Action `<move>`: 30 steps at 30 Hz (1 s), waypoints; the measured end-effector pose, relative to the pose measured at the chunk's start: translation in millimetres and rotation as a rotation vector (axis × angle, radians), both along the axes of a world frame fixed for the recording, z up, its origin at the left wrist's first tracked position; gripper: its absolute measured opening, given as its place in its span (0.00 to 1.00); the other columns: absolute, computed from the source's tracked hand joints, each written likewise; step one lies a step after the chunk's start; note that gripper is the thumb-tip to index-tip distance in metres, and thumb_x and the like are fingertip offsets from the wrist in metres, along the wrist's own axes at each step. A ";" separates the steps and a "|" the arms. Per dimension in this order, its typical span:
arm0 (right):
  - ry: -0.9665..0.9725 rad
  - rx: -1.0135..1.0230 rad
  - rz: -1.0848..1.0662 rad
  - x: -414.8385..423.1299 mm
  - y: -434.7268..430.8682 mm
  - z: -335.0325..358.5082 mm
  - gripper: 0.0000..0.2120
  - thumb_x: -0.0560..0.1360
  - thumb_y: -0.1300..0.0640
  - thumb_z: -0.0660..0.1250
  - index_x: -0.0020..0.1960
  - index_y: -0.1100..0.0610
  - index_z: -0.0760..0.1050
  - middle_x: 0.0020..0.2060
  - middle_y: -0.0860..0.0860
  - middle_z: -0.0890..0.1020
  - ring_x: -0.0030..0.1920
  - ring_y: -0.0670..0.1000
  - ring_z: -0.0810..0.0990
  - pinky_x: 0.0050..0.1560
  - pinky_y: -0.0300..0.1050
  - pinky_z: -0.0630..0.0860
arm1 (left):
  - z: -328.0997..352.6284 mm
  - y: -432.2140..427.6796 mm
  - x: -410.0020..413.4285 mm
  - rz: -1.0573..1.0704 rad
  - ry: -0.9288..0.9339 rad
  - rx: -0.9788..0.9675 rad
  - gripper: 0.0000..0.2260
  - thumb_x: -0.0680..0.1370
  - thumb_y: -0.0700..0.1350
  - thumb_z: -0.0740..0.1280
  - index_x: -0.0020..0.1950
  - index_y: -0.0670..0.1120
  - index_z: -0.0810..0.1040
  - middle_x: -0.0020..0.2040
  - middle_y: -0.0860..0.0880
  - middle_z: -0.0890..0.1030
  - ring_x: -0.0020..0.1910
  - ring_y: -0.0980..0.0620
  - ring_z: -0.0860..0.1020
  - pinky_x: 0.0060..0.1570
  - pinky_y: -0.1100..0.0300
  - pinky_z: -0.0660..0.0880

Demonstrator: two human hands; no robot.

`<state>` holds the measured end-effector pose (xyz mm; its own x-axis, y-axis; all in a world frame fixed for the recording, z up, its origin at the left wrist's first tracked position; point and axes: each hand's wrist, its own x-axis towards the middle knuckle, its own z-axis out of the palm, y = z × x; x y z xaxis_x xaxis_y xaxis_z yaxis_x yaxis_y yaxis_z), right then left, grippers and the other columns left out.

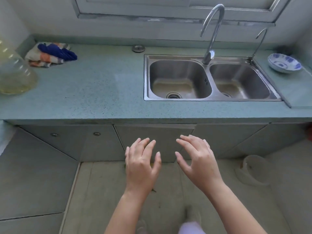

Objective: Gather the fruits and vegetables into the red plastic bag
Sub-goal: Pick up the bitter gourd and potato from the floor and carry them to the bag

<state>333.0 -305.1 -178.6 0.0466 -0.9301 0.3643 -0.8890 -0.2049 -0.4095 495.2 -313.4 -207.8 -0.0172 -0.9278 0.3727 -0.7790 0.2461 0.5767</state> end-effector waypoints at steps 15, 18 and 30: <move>0.092 0.065 0.560 -50.2 -93.1 -61.5 0.17 0.71 0.50 0.59 0.52 0.57 0.79 0.51 0.53 0.82 0.55 0.58 0.78 0.54 0.61 0.71 | -55.8 8.4 -63.8 0.546 -0.057 0.133 0.18 0.73 0.50 0.59 0.57 0.42 0.79 0.57 0.42 0.79 0.61 0.47 0.68 0.59 0.40 0.68; 0.081 0.085 0.599 -49.6 -96.9 -94.3 0.16 0.71 0.50 0.59 0.52 0.58 0.79 0.51 0.53 0.82 0.55 0.58 0.78 0.53 0.60 0.72 | -88.4 11.6 -64.0 0.587 -0.057 0.166 0.19 0.73 0.49 0.59 0.58 0.41 0.78 0.58 0.41 0.78 0.61 0.46 0.68 0.59 0.40 0.69; 0.086 0.178 0.700 -28.6 -106.0 -285.0 0.14 0.72 0.52 0.61 0.52 0.59 0.77 0.50 0.54 0.80 0.53 0.56 0.75 0.50 0.51 0.73 | -273.3 9.3 -50.0 0.604 -0.024 0.262 0.19 0.73 0.48 0.59 0.59 0.40 0.77 0.59 0.39 0.77 0.60 0.44 0.69 0.58 0.46 0.70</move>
